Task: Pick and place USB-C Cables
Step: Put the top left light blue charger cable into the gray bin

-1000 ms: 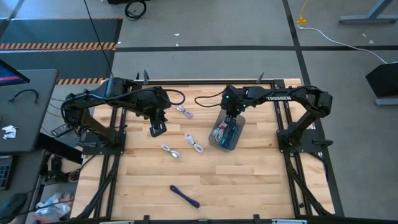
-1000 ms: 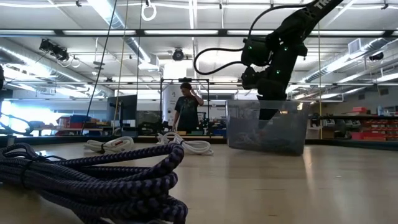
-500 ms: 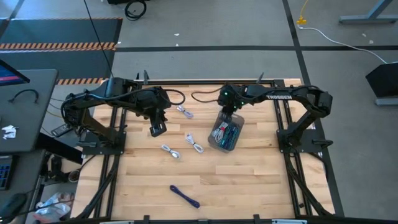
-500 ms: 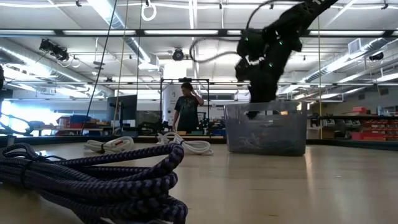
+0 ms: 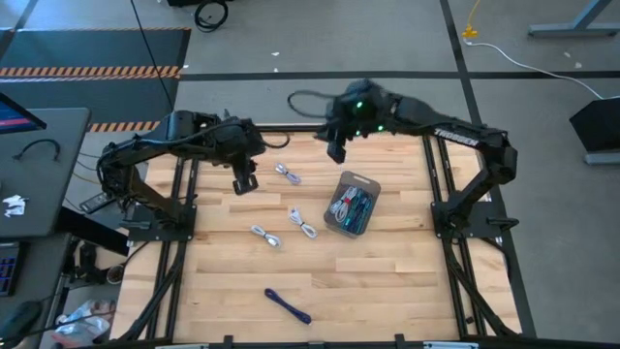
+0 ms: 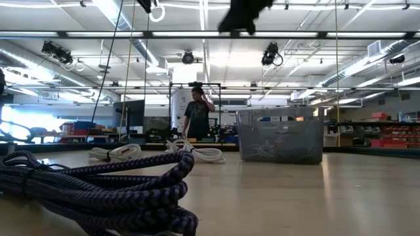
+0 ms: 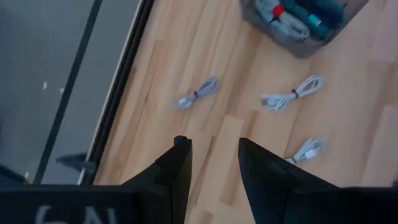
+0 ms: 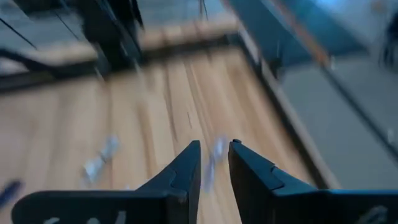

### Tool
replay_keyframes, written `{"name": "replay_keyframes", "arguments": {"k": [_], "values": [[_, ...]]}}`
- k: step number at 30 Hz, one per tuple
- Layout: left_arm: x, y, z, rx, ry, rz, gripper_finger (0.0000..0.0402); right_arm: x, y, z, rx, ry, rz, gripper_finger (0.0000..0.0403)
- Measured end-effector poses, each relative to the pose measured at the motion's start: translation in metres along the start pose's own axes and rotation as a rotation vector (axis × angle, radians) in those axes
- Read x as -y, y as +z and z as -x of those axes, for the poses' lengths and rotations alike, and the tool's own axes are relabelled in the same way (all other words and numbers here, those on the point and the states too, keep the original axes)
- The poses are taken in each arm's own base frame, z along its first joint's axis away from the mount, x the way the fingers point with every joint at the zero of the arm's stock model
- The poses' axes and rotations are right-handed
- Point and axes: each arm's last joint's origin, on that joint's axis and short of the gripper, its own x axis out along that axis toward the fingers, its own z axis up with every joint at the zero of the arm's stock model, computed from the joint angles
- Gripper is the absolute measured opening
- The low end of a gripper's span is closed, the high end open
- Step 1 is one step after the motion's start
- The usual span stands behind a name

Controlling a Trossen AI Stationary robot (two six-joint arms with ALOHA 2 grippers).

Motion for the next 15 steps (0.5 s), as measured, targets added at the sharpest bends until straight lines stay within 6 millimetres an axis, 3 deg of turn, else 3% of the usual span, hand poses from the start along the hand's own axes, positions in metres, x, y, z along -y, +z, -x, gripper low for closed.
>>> {"name": "replay_keyframes", "arguments": {"k": [3,7,11,15], "values": [[-0.003,0.007,-0.020,0.023,-0.042,-0.039,0.0137,-0.012,0.032,0.027,0.131,0.026,0.072,0.0087],[-0.004,0.004,-0.072,-0.018,-0.136,-0.061,0.0137,-0.029,0.063,0.065,0.269,0.059,0.149,0.0087],[-0.003,-0.016,-0.133,-0.070,-0.158,-0.056,0.0133,-0.046,0.079,0.095,0.350,0.108,0.195,0.0088],[-0.005,-0.031,-0.174,-0.034,-0.192,-0.054,0.0133,-0.058,0.085,0.117,0.390,0.187,0.224,0.0088]]}}
